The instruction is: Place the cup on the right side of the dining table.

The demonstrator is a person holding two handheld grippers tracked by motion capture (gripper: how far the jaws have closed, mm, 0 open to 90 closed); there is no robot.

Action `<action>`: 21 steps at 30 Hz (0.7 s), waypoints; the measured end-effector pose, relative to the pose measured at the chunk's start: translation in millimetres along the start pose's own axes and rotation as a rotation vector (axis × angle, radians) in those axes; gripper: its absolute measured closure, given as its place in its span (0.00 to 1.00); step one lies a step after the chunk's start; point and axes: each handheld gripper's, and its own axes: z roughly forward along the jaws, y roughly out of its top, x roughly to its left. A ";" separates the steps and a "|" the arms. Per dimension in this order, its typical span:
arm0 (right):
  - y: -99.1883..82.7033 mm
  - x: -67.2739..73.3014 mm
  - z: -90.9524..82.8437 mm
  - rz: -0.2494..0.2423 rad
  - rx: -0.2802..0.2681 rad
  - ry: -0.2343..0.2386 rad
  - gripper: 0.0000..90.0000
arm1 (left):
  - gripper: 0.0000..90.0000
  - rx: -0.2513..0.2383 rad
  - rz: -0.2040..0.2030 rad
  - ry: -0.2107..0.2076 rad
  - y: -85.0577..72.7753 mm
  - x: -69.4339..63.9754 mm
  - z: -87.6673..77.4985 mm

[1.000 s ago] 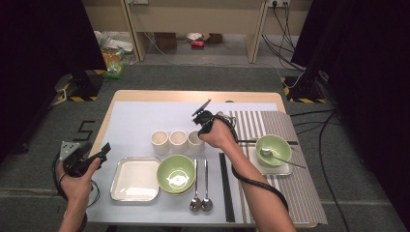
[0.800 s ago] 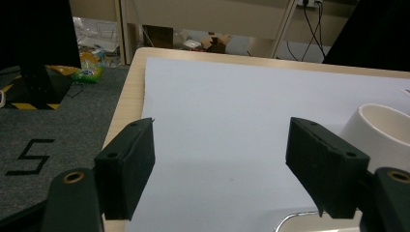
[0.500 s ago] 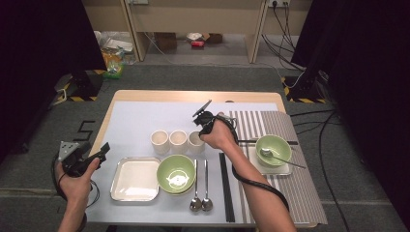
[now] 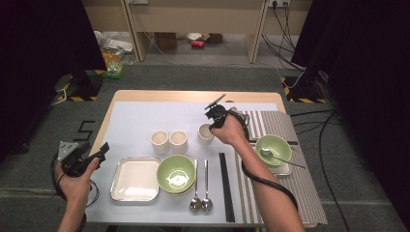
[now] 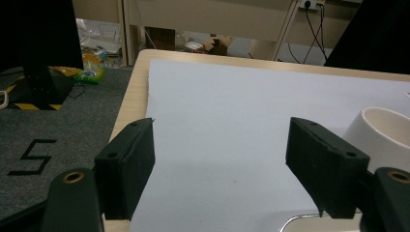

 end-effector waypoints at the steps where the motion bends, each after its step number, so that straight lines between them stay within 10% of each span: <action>1: -0.4 -4.0 -2.2 0.005 -0.005 -0.007 0.92 | 0.28 0.000 0.000 0.000 -0.1 -0.1 0.1; 21: -1.4 -73.7 -25.3 0.133 0.004 -0.131 0.92 | 0.28 0.001 -0.002 0.004 -1.2 0.2 1.0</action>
